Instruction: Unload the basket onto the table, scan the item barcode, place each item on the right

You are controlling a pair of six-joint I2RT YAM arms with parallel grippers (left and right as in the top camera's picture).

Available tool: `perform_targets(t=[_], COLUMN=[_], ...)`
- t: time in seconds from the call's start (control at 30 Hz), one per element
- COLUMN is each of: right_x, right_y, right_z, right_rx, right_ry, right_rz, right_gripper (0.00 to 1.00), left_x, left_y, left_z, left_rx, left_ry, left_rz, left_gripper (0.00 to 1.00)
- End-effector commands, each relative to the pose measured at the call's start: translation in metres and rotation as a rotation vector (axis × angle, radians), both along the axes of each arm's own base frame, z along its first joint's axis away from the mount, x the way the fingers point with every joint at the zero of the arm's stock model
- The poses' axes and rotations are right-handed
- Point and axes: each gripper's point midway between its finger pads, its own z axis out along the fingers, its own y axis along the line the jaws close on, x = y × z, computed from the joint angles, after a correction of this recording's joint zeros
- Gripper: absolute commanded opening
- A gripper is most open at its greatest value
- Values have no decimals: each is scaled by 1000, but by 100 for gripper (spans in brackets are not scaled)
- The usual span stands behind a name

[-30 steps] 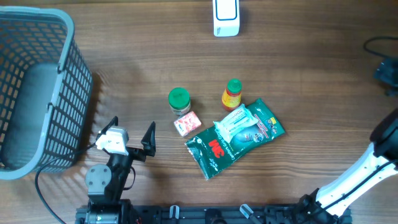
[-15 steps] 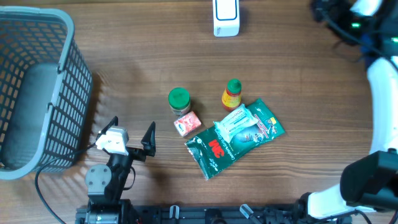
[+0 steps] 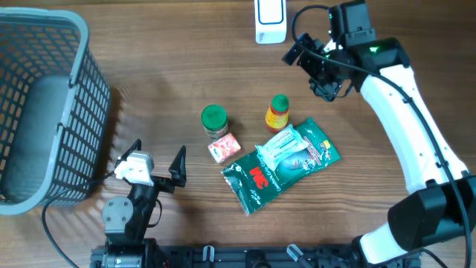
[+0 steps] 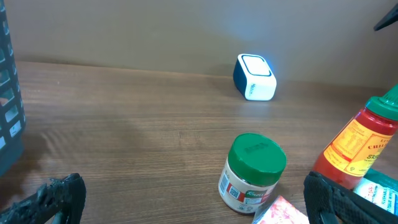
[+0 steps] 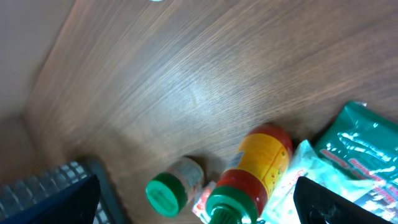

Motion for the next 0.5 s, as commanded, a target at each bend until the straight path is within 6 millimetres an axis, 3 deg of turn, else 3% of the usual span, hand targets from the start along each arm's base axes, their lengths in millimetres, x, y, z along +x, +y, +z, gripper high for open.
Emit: perform_targets(t=[0.0, 0.07, 0.17, 0.47], right_x=[-2, -15, -59, -53], right_y=[6, 4, -6, 17], right_z=[-6, -12, -30, -58], right_rx=[55, 70, 79, 33], right_ry=[69, 153, 445, 470], right_rz=[-96, -154, -426, -395], right_gripper=[100, 100, 100, 100], left_x=[0, 0, 0, 0], left_y=[1, 1, 1, 1], left_z=[-2, -2, -2, -2], left_rx=[21, 21, 21, 21], left_ry=[2, 2, 2, 2], left_rz=[4, 4, 4, 4], left_gripper=[100, 100, 100, 100])
